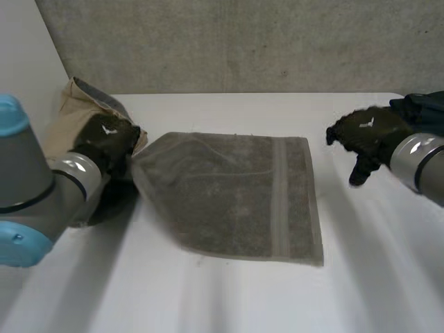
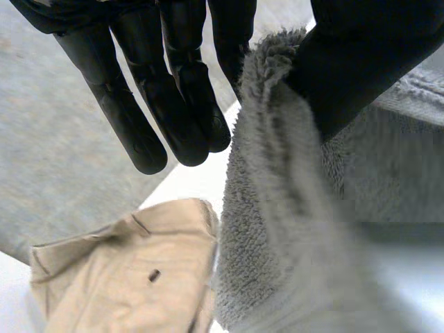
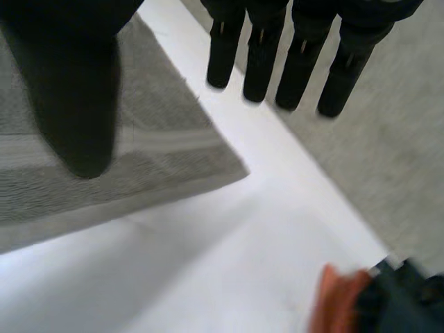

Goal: Fold the laundry.

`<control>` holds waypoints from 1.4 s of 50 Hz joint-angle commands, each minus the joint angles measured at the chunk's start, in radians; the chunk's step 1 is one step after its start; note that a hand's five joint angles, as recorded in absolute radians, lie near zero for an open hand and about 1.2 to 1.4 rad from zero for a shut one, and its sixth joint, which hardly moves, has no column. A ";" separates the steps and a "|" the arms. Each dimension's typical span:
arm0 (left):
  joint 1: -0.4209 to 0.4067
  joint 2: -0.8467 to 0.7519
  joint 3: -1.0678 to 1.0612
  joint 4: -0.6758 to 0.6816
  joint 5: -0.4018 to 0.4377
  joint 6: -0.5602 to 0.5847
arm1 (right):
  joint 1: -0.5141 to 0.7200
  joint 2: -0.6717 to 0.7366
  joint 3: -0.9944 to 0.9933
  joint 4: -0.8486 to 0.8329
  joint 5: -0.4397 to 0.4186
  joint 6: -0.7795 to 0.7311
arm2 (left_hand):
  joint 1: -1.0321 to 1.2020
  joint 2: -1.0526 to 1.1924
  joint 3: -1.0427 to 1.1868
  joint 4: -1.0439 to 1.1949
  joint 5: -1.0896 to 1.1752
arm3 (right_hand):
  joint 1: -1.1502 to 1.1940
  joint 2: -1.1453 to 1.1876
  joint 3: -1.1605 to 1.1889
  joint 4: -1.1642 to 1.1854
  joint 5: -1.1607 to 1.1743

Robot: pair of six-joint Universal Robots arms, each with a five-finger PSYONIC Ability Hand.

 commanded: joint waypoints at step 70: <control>-0.007 -0.016 0.013 0.008 -0.005 -0.058 | 0.193 0.195 0.462 -0.880 0.107 0.054 | 0.247 0.200 0.204 0.197 0.233 | 0.947 0.951 0.945 0.947 0.966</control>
